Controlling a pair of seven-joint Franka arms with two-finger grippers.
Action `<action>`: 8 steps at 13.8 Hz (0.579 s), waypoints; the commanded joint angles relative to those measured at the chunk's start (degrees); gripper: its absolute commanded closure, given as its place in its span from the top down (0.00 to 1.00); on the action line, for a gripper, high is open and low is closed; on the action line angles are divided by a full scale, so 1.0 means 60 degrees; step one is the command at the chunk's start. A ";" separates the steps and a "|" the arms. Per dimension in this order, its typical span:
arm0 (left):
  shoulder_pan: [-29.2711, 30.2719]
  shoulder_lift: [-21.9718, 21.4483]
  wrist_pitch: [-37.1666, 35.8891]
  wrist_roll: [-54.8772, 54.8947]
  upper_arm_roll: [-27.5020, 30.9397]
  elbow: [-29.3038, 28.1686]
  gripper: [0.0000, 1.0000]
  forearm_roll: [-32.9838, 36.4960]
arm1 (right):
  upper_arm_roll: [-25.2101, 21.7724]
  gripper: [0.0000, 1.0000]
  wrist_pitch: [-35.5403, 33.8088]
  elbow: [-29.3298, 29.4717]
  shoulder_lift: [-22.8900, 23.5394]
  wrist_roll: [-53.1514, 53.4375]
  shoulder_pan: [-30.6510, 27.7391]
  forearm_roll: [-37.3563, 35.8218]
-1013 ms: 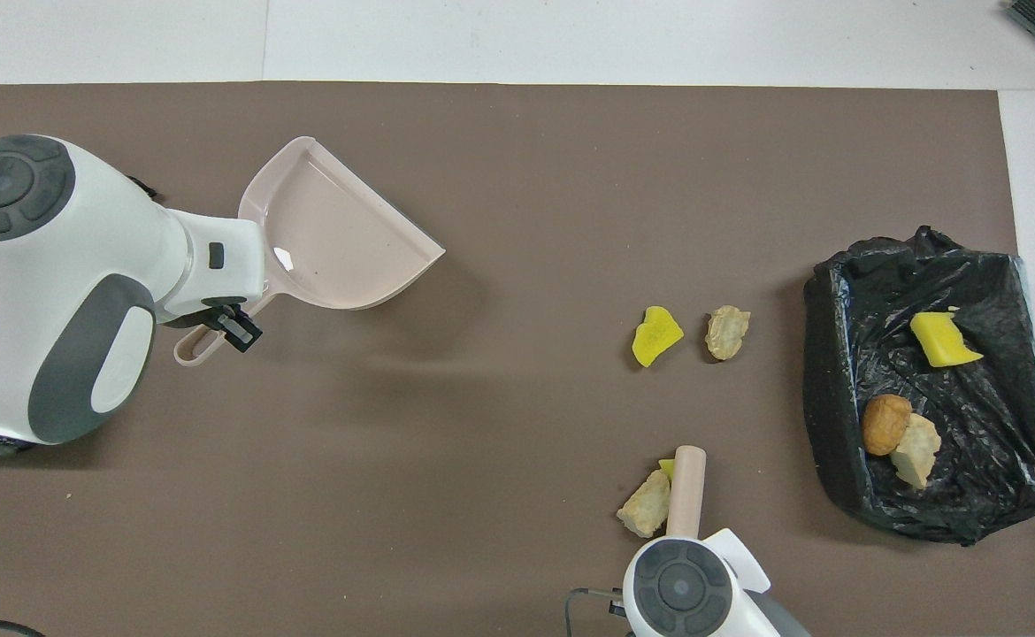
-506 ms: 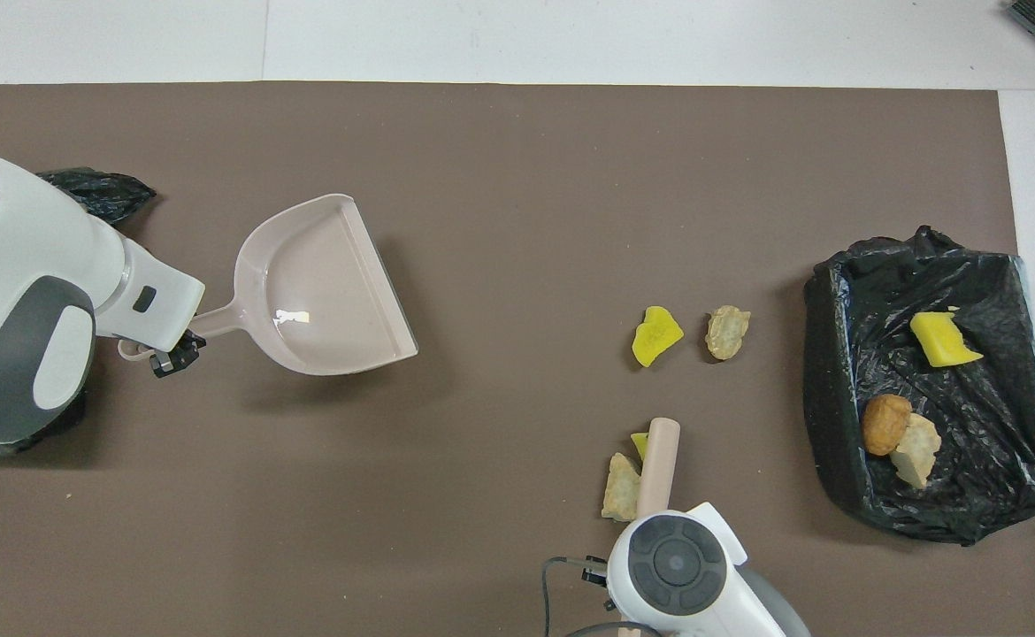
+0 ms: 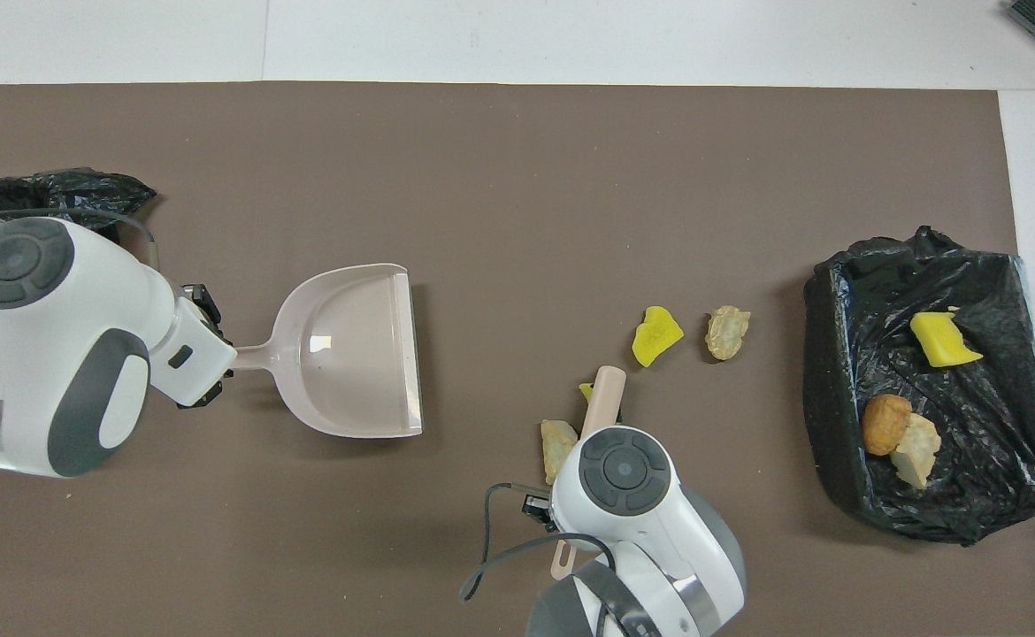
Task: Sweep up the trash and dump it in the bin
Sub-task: 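Sweep the bread and sponge pieces into the dustpan with the right gripper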
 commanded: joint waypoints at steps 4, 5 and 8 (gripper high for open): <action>-0.0833 -0.0692 0.0915 -0.0432 0.0053 -0.1227 0.00 0.0737 | 0.0083 0.00 0.0597 0.0541 0.0552 -0.0209 0.0057 0.0762; -0.1109 -0.0693 0.0988 -0.0666 0.0038 -0.1359 0.00 0.0737 | 0.0069 0.00 0.0713 0.0556 0.0552 -0.0253 0.0290 0.0776; -0.1681 -0.0663 0.1266 -0.1837 0.0038 -0.1594 0.00 0.0766 | 0.0083 0.00 0.1109 0.0541 0.0581 -0.1551 0.0453 0.0747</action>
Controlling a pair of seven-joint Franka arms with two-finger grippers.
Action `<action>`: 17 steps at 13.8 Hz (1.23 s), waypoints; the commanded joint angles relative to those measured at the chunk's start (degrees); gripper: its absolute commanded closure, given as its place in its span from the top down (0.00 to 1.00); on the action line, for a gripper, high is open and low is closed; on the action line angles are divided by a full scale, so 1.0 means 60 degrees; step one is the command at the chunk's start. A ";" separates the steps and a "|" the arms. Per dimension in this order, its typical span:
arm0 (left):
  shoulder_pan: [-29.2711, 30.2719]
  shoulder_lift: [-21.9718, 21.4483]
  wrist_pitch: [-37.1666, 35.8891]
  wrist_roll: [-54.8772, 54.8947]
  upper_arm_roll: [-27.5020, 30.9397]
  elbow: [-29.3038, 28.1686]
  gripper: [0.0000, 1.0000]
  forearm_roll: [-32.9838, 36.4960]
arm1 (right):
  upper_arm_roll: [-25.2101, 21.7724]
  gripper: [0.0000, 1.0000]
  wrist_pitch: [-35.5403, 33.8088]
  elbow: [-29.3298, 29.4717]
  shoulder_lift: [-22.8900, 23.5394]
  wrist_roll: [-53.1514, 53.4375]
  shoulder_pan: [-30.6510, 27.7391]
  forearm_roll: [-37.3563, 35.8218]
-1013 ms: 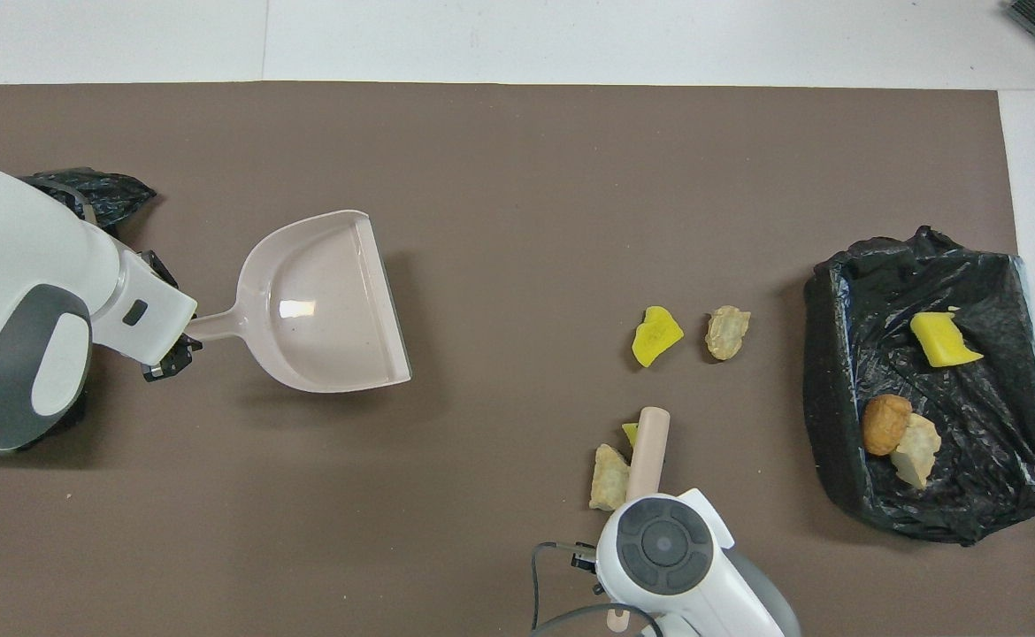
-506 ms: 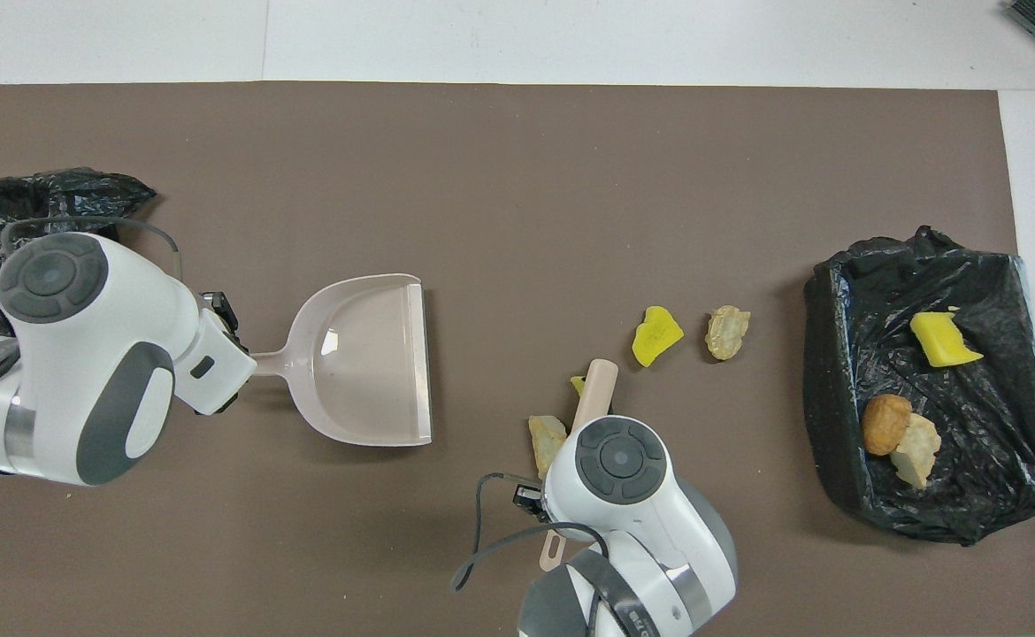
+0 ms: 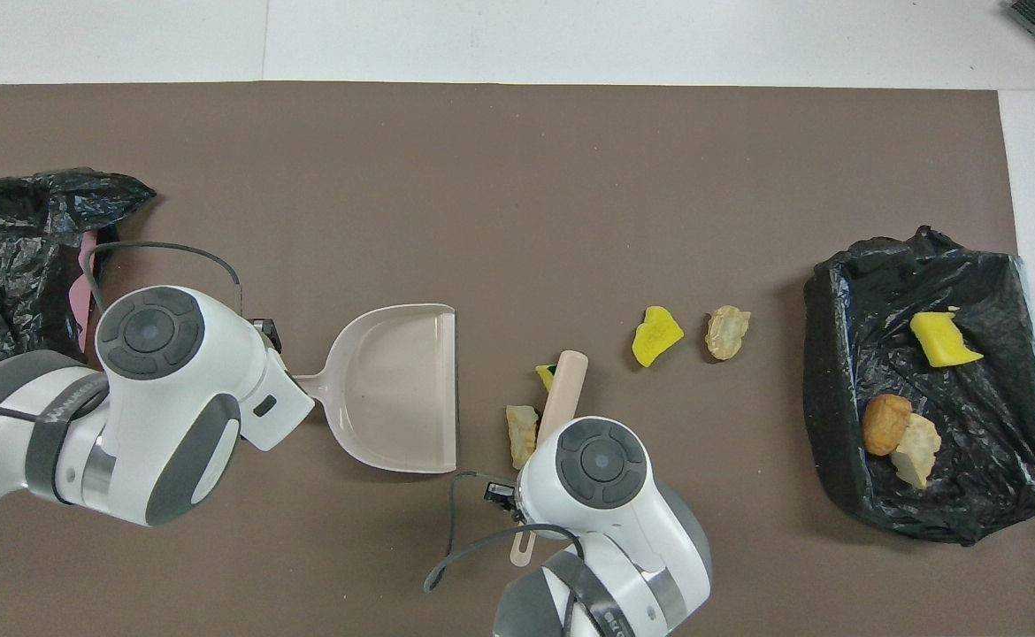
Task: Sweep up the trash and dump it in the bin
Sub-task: 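Sweep the bread and sponge pieces into the dustpan with the right gripper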
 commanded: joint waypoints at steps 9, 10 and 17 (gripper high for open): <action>-0.0704 -0.0310 0.1005 -0.1060 0.0084 -0.0876 0.00 0.0249 | 0.0034 0.00 0.0876 0.1126 0.1007 -0.1823 0.1315 0.0256; -0.0704 -0.0310 0.1006 -0.1060 0.0084 -0.0876 0.00 0.0249 | 0.0019 0.00 0.0672 0.1463 0.1109 -0.1794 0.1331 0.0126; -0.0689 -0.0281 0.0991 -0.1060 0.0084 -0.0847 0.00 0.0249 | -0.0054 0.00 -0.0850 0.2285 0.1053 -0.1837 0.0132 -0.0930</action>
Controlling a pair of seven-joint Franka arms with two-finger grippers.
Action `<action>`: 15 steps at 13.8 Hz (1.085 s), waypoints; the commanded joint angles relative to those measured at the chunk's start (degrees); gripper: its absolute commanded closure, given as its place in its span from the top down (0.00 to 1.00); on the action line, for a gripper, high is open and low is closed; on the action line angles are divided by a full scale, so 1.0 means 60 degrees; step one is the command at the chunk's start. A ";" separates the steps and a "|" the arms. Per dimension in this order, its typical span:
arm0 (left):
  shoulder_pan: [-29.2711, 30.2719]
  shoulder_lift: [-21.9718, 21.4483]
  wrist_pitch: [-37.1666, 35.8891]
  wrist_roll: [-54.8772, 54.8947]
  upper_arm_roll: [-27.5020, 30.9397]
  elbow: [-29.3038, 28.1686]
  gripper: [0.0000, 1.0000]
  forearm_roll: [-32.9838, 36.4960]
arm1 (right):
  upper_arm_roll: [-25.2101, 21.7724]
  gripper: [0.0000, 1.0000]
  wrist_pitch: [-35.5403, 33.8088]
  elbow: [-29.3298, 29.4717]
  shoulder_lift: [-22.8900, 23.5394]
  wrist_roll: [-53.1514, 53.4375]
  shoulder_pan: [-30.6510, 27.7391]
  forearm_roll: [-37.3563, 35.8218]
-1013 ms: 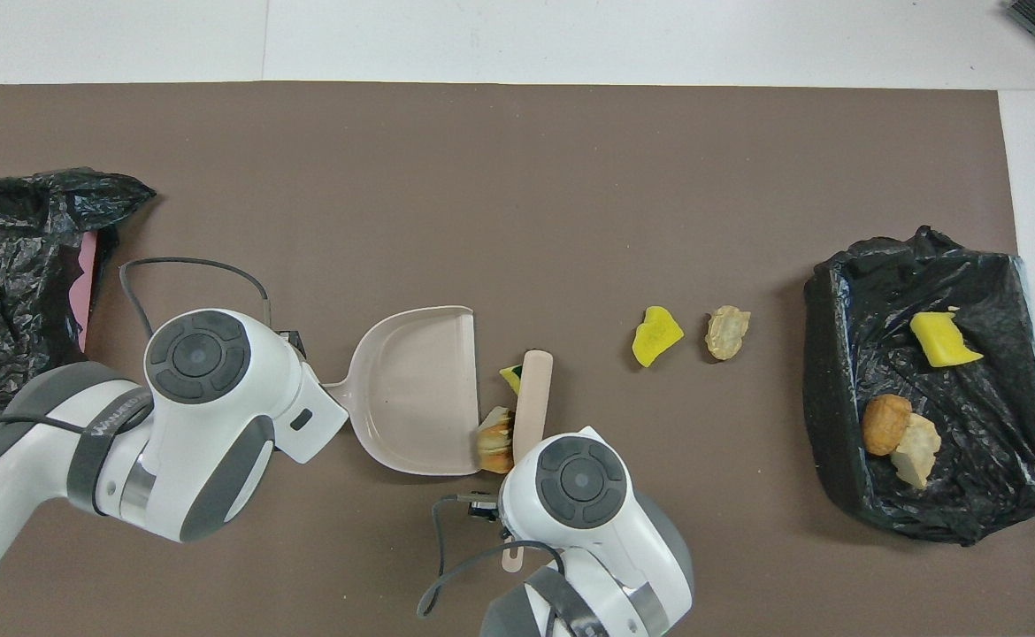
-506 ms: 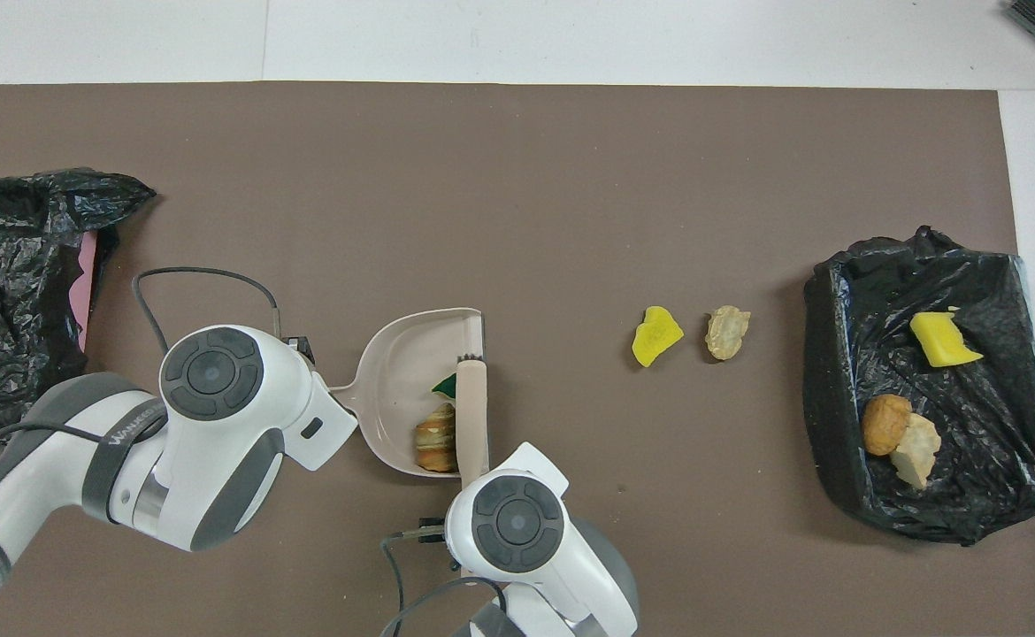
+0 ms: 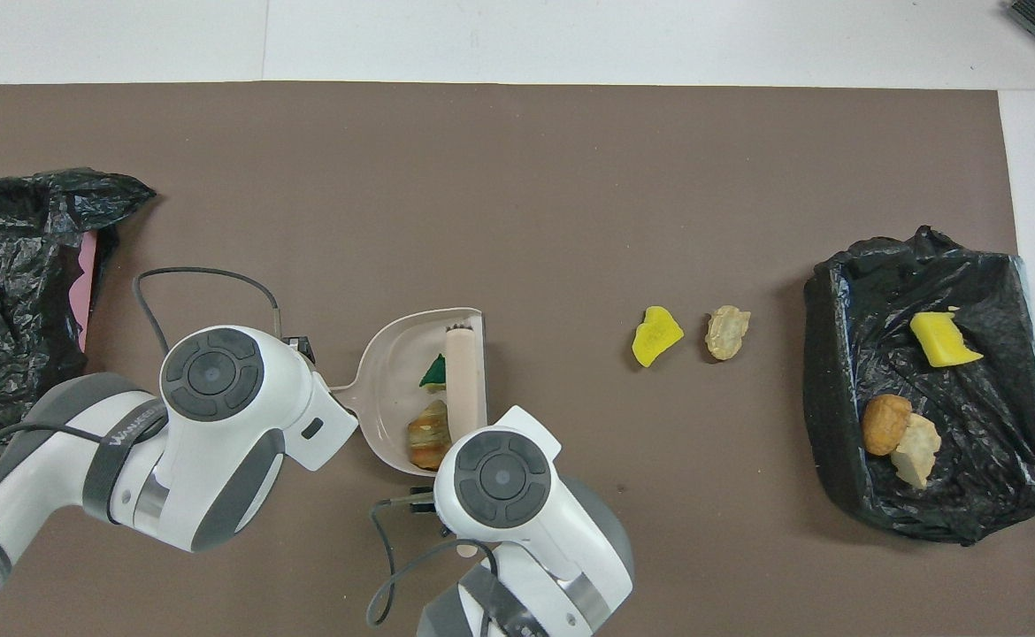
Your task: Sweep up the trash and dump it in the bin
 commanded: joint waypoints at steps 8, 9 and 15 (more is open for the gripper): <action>-0.0162 -0.0217 0.0279 -0.0305 0.0094 -0.0311 0.00 0.0181 | -0.0027 0.00 -0.3292 0.0799 -0.0557 -0.0622 -0.2156 -0.2127; -0.0162 -0.0217 0.0279 -0.0305 0.0094 -0.0311 0.00 0.0167 | -0.0056 0.00 -0.3645 0.0800 -0.0558 -0.0709 -0.2305 -0.2699; -0.0132 -0.0217 0.0279 -0.0305 0.0094 -0.0311 0.00 0.0167 | -0.0056 0.00 -0.3883 0.0187 -0.0470 -0.1882 -0.4020 -0.4735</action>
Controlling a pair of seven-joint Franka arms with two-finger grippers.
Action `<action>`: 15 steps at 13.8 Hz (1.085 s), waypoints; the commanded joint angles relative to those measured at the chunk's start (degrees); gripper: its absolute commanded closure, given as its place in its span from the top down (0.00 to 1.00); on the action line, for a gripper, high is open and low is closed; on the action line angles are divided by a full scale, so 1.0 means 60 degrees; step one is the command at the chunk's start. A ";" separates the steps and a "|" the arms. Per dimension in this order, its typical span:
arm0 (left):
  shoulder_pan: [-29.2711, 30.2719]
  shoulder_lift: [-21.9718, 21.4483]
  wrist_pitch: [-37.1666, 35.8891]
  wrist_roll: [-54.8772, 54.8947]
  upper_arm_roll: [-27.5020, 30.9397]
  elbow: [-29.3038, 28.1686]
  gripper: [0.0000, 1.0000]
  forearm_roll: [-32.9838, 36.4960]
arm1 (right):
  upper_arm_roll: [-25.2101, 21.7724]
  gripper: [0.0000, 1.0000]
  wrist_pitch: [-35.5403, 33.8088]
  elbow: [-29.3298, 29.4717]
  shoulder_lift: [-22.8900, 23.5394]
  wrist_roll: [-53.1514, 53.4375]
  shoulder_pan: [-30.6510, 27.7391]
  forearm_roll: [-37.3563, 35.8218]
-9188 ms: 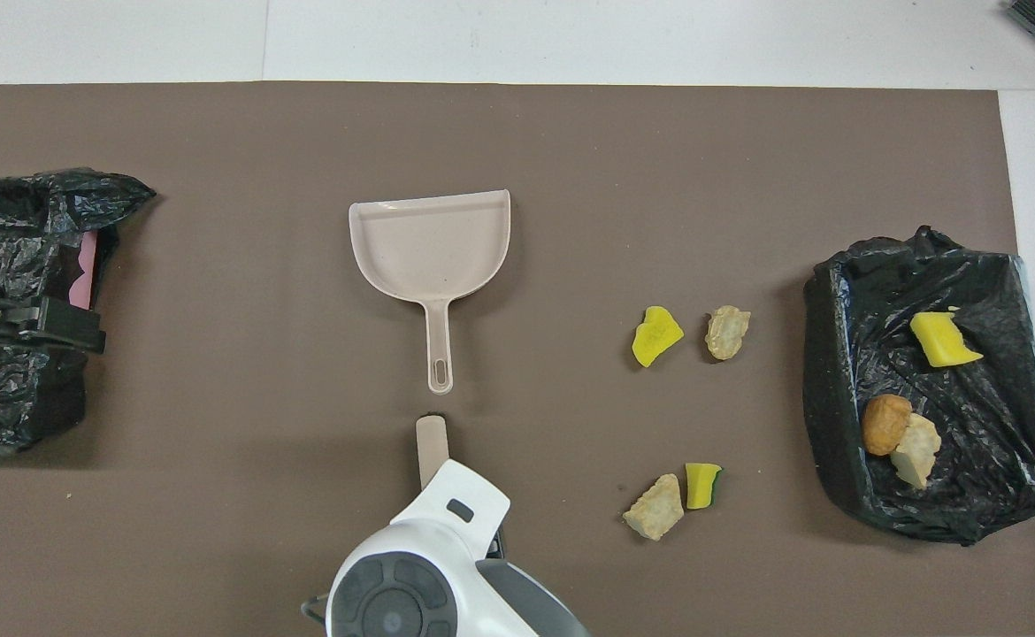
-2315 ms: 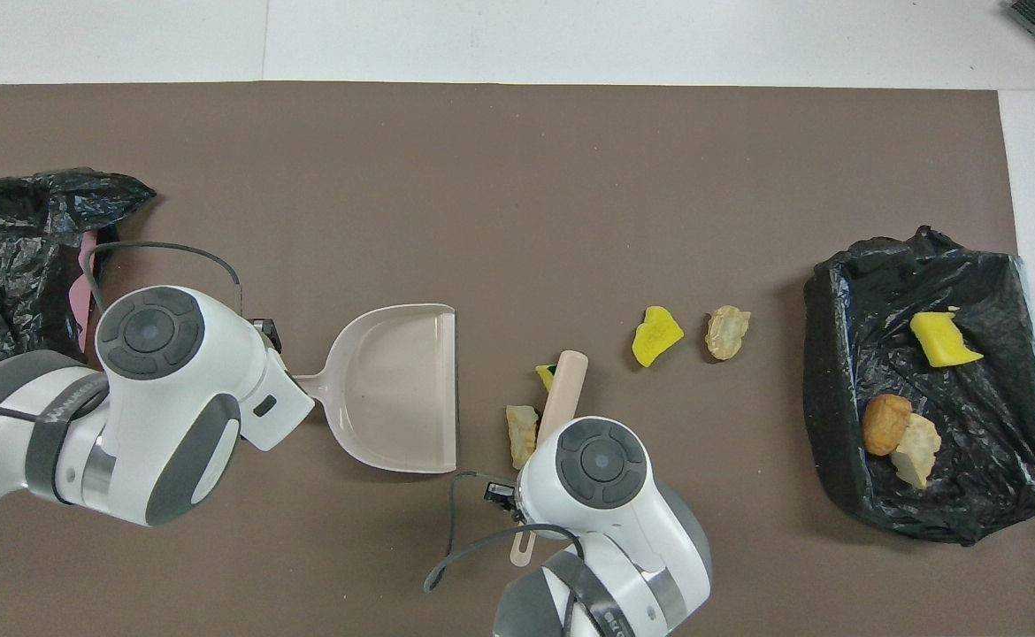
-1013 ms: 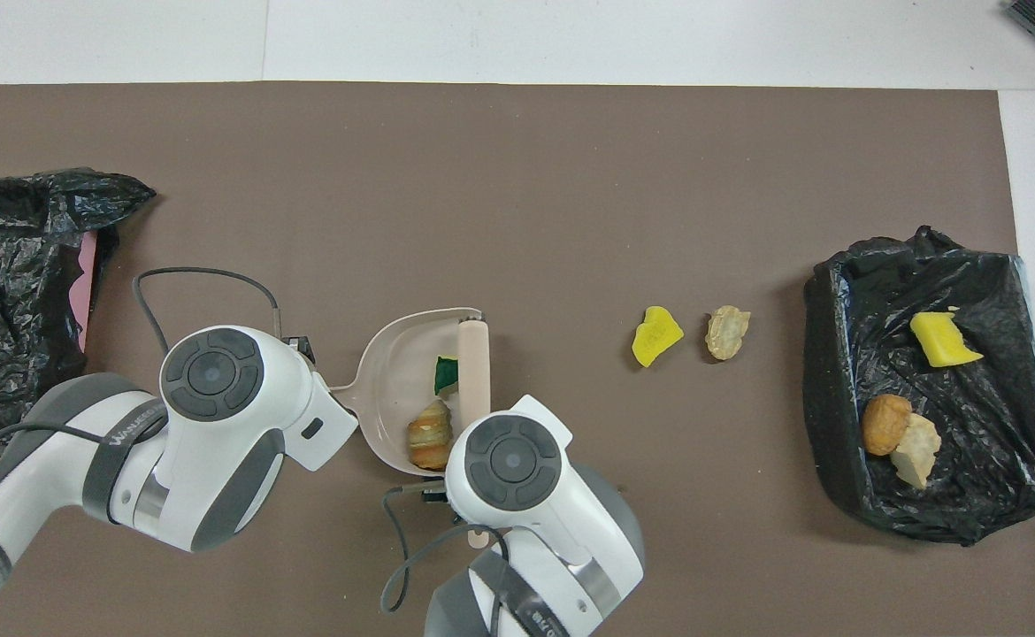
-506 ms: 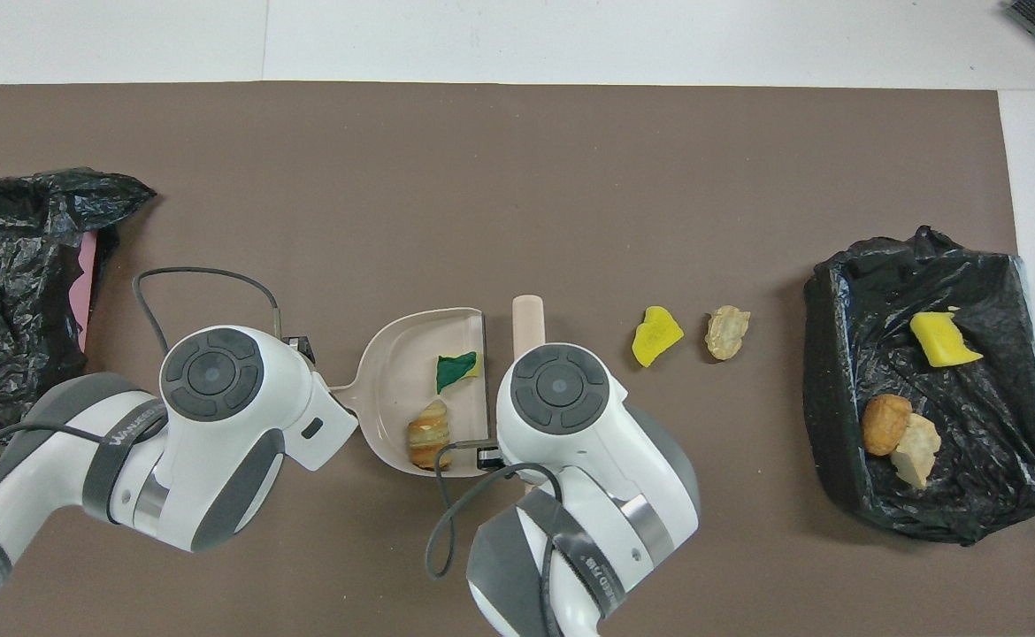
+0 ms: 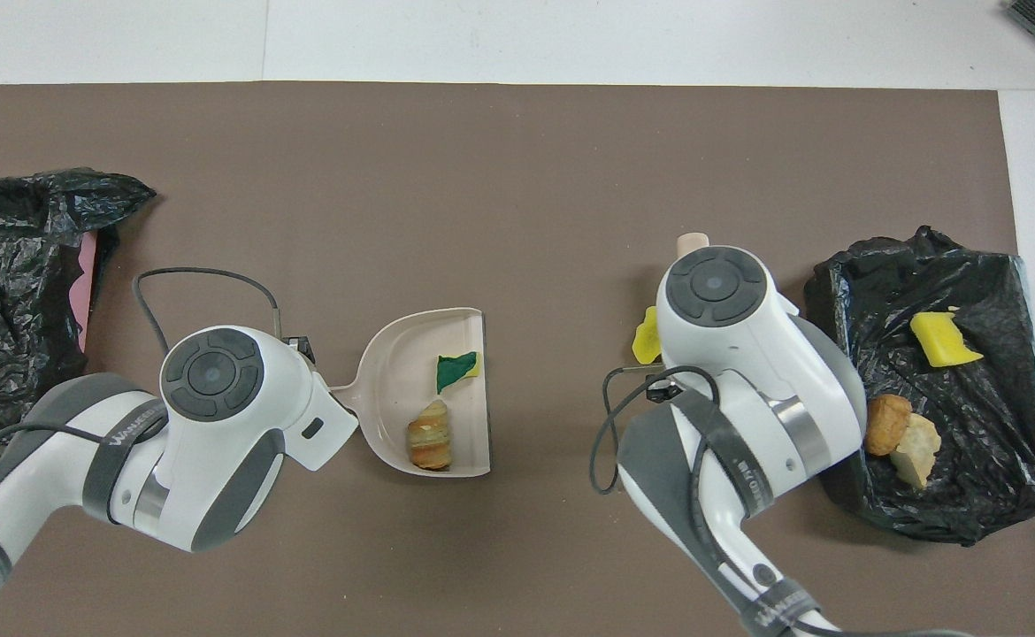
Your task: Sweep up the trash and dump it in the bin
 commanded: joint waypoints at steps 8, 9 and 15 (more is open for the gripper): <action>-0.0088 -0.0188 0.0285 -0.0266 0.0094 -0.0292 0.00 0.0167 | 0.0157 0.00 0.0596 -0.1677 -0.0036 -0.0228 -0.0663 -0.1812; -0.0088 -0.0188 0.0285 -0.0266 0.0094 -0.0292 0.00 0.0167 | 0.0171 0.00 0.0611 -0.1678 -0.0036 -0.0228 -0.0591 -0.1696; -0.0088 -0.0188 0.0299 -0.0339 0.0094 -0.0292 0.00 0.0167 | 0.0186 0.00 0.1298 -0.1489 0.0271 -0.0638 0.0286 0.0455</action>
